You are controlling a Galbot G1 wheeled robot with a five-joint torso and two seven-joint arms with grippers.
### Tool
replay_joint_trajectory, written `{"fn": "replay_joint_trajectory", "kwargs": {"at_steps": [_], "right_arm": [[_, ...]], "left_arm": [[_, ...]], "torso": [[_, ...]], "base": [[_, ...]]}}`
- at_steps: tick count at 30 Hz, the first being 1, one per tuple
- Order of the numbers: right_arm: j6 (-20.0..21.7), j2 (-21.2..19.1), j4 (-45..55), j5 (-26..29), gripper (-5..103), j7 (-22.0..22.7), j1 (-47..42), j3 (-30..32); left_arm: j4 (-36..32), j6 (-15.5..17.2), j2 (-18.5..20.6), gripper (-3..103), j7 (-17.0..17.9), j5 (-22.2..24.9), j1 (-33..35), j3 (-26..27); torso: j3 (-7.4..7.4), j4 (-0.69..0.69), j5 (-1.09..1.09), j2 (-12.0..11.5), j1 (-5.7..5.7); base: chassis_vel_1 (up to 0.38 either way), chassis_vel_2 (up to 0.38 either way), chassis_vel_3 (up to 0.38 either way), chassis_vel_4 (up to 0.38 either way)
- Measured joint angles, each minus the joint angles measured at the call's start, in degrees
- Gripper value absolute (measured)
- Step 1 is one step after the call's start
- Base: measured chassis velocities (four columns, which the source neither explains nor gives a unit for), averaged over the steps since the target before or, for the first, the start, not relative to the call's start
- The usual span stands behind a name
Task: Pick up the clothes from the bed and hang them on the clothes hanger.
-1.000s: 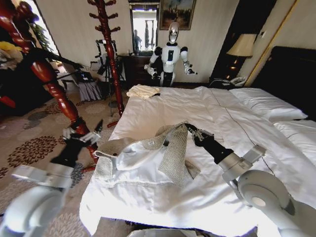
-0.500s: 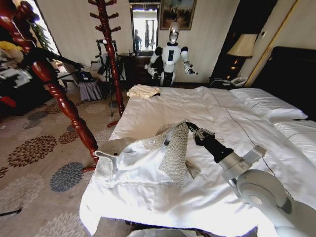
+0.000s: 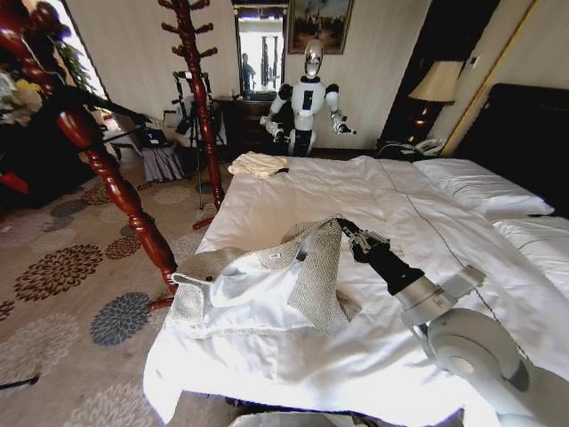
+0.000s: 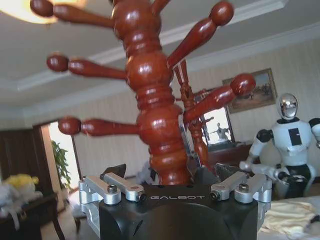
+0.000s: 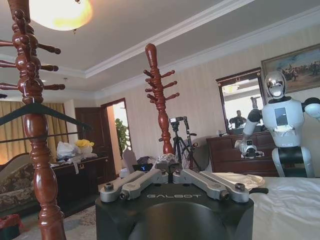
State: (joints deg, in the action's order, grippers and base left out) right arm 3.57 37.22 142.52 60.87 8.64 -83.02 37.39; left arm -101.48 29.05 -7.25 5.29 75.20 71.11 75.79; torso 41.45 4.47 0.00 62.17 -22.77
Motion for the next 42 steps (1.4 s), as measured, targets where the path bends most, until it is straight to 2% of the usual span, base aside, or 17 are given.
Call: {"fn": "replay_joint_trajectory", "kwargs": {"at_steps": [4, 8, 11, 18, 19, 22, 25, 27, 28, 29, 30, 32, 33, 34, 37, 40, 42], "right_arm": [[-0.83, -0.34, -0.32, 0.28, 0, -1.38, 0.49, -0.66], [-1.33, -0.73, -0.69, 0.37, 0, -2.25, 0.73, -0.90], [-1.51, -0.88, -0.93, 0.34, 0, -2.60, 0.78, -0.99], [-1.51, -0.84, -1.19, 0.29, 0, -2.61, 0.79, -1.17], [-1.51, -0.80, -1.34, 0.24, 0, -2.63, 0.87, -1.33], [-1.51, -0.66, -1.47, 0.08, 0, -2.71, 0.91, -1.50], [-1.49, -0.48, -1.46, -0.01, 0, -2.73, 0.69, -1.46], [-1.49, -0.48, -1.44, -0.01, 0, -2.73, 0.67, -1.44], [-1.49, -0.48, -1.39, -0.02, 0, -2.73, 0.62, -1.35], [-1.49, -0.48, -1.36, -0.03, 0, -2.73, 0.61, -1.31], [-1.49, -0.50, -1.34, -0.03, 0, -2.73, 0.61, -1.28], [-1.49, -0.51, -1.34, -0.04, 0, -2.73, 0.61, -1.27], [-1.48, -0.55, -1.33, -0.07, 0, -2.73, 0.62, -1.24], [-1.47, -0.57, -1.32, -0.09, 0, -2.73, 0.63, -1.23], [-1.47, -0.58, -1.25, -0.11, 0, -2.73, 0.64, -1.21], [-1.50, -0.54, -1.24, -0.12, 0, -2.79, 0.78, -1.14], [-1.51, -0.52, -1.27, -0.19, 0, -2.80, 0.82, -1.10]], "left_arm": [[1.28, 0.86, -0.11, 100, -0.09, 4.39, 1.98, -0.84], [1.98, 1.04, -0.30, 100, -0.72, 6.53, 3.62, -1.10], [2.92, 2.33, -0.74, 100, 0.85, 12.10, 3.92, -1.15], [3.29, 3.95, -0.38, 102, 2.25, 14.67, 4.09, -1.40], [3.49, 3.48, -0.16, 92, 1.42, 14.79, 4.31, -1.58], [3.79, 2.50, 0.03, 87, -0.31, 14.80, 4.75, -1.76], [4.07, 2.23, 0.17, 71, -1.04, 15.70, 4.96, -1.84], [4.10, 2.23, 0.18, 71, -1.05, 15.85, 4.97, -1.85], [4.14, 2.32, 0.22, 60, -1.03, 16.63, 4.95, -1.85], [4.08, 2.56, 0.23, 60, -0.93, 17.39, 4.87, -1.86], [3.97, 2.71, 0.23, 54, -0.92, 17.81, 4.79, -1.86], [3.90, 2.78, 0.22, 54, -0.92, 17.96, 4.75, -1.85], [3.78, 2.74, 0.22, 43, -1.41, 17.99, 4.73, -1.85], [3.69, 2.58, 0.20, 38, -1.65, 18.04, 4.74, -1.85], [3.43, 2.32, 0.11, 32, -1.98, 18.41, 4.73, -1.80], [2.97, 1.35, -0.10, 17, -3.59, 18.82, 4.71, -1.73], [2.83, 0.89, -0.15, 17, -4.25, 18.86, 4.71, -1.70]], "torso": [[0.00, -0.02, -0.01, 0.00, 0.00], [0.00, 0.00, -0.03, 0.00, 0.00], [0.00, -0.01, 0.00, 0.00, 0.00], [0.00, -0.01, 0.00, 0.00, 0.00], [0.00, -0.01, 0.01, 0.00, 0.00], [0.00, 0.00, 0.01, 0.00, 0.00], [0.00, -0.01, 0.00, 0.00, 0.00], [0.00, -0.01, 0.00, 0.00, 0.00], [0.00, -0.01, 0.00, 0.00, 0.00], [0.00, -0.01, 0.00, 0.00, 0.00], [0.00, -0.01, 0.00, 0.00, 0.00], [0.00, -0.01, 0.00, 0.00, 0.00], [0.00, -0.01, 0.00, 0.00, 0.00], [0.00, -0.01, 0.00, 0.00, 0.00], [0.00, -0.01, 0.00, 0.00, 0.00], [0.00, -0.01, 0.00, 0.00, 0.00], [0.00, -0.01, 0.00, 0.00, 0.00]], "base": [[0.000, 0.000, 0.000, 0.000], [0.000, 0.000, 0.000, 0.000], [0.000, 0.000, 0.000, 0.000], [0.000, 0.000, 0.000, 0.000], [0.000, 0.000, 0.000, 0.000], [0.000, 0.000, 0.000, 0.000], [0.000, 0.000, 0.000, 0.000], [0.000, 0.000, 0.000, 0.000], [0.000, 0.000, 0.000, 0.000], [0.000, 0.000, 0.000, 0.000], [0.000, 0.000, 0.000, 0.000], [0.000, 0.000, 0.000, 0.000], [0.000, 0.000, 0.000, 0.000], [0.000, 0.000, 0.000, 0.000], [0.000, 0.000, 0.000, 0.000], [0.000, 0.000, 0.000, 0.000], [0.000, 0.000, 0.000, 0.000]]}}
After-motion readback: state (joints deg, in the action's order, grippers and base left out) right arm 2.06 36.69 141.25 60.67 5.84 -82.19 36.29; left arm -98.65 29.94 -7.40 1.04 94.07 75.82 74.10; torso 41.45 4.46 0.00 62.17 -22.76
